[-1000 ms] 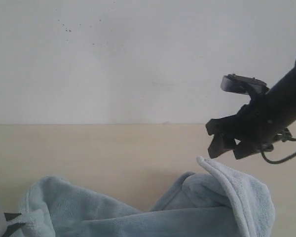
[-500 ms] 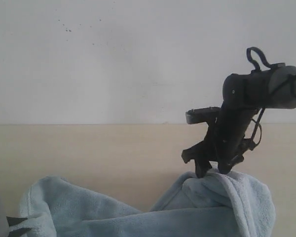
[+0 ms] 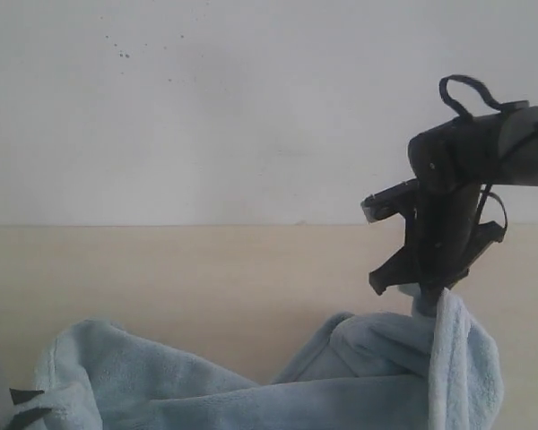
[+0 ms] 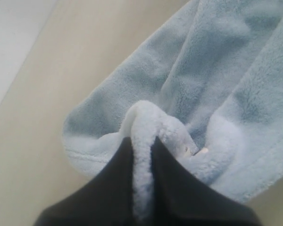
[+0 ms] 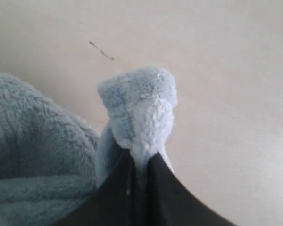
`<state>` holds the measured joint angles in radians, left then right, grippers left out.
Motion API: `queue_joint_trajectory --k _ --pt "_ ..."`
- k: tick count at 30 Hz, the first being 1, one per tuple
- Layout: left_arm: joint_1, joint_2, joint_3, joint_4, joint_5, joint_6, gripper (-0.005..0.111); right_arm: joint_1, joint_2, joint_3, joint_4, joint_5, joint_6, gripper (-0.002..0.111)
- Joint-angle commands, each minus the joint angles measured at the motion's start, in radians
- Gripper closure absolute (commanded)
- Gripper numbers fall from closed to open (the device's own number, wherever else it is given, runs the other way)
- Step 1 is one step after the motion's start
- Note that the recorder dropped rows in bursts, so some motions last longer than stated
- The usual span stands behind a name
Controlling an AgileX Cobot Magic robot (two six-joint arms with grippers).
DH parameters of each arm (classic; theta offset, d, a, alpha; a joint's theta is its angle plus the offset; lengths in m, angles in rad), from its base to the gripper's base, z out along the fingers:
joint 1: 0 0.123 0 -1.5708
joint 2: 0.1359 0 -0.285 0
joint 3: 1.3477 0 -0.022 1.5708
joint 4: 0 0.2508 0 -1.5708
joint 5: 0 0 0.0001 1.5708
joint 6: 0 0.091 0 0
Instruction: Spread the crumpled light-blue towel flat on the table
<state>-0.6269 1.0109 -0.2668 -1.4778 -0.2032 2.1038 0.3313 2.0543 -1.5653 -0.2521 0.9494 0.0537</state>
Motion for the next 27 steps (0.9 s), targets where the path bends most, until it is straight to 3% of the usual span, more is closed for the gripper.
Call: queue_joint_trajectory --k 1,4,10,15,20,27 --pt "0.001 -0.011 -0.054 -0.013 -0.226 -0.223 0.103 -0.006 -0.112 -0.009 -0.034 0.026 0.01 0.108" --pt "0.001 -0.05 -0.112 -0.134 -0.377 -0.306 0.103 -0.027 -0.2 -0.009 -0.039 0.093 0.01 0.108" --pt "0.001 -0.178 -0.126 -0.267 -0.397 -0.086 0.103 -0.126 -0.396 0.059 -0.072 0.123 0.046 0.108" --pt "0.001 -0.338 -0.133 -0.267 -0.461 -0.091 0.103 -0.23 -0.629 0.215 -0.04 -0.058 0.118 0.108" --pt "0.001 -0.477 -0.133 -0.267 -0.461 -0.091 0.103 -0.267 -0.844 0.391 -0.039 -0.162 0.149 0.108" --pt "0.001 -0.459 -0.133 -0.267 -0.455 -0.02 0.103 -0.267 -1.031 0.635 -0.094 -0.383 0.292 0.108"
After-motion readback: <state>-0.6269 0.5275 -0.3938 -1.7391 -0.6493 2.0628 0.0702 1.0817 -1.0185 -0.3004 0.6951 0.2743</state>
